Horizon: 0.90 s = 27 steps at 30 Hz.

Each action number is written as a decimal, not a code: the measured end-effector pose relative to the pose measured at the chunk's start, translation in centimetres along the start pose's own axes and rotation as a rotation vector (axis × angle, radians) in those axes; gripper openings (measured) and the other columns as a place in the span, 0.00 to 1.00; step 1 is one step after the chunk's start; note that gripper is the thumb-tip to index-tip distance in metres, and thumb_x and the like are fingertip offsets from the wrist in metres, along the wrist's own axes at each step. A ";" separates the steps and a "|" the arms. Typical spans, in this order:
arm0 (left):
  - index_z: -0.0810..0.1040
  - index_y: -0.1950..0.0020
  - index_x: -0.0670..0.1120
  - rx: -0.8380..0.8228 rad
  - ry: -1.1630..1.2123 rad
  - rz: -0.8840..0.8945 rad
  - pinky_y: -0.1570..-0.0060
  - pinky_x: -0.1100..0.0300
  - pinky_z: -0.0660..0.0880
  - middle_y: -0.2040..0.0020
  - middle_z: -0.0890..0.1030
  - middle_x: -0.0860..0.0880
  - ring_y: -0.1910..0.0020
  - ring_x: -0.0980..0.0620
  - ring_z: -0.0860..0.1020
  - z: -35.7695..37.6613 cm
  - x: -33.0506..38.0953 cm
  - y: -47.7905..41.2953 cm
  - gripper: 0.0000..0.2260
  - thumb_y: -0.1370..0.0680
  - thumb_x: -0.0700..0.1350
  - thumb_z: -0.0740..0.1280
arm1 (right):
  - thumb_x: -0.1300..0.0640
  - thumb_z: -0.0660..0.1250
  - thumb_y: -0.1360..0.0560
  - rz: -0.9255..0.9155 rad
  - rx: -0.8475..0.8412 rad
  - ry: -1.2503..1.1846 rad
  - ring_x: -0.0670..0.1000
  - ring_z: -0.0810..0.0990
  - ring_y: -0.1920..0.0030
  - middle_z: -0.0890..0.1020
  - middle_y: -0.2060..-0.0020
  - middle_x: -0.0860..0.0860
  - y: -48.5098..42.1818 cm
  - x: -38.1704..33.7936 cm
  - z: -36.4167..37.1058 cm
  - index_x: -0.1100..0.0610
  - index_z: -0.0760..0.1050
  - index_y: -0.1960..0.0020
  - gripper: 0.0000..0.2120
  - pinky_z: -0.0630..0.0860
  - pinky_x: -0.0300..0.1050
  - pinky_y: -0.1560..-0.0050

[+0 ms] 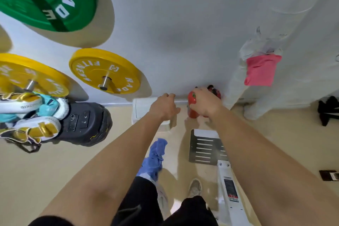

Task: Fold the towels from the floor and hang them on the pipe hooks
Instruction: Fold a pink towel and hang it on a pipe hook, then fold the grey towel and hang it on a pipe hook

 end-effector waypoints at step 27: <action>0.65 0.25 0.46 -0.145 -0.071 0.221 0.40 0.45 0.73 0.32 0.71 0.42 0.35 0.39 0.72 4.8 -43.7 26.0 0.26 0.22 0.51 0.65 | 0.52 0.65 0.23 0.339 -0.037 0.020 0.61 0.73 0.34 0.71 0.31 0.59 19.2 -38.0 28.8 0.56 0.66 0.26 0.26 0.72 0.52 0.39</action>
Point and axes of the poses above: each hand's wrist, its own y-axis away from the middle knuckle, its own z-axis out of the palm, x = y × z, the point moved 4 cm from there along -y, towards the middle knuckle
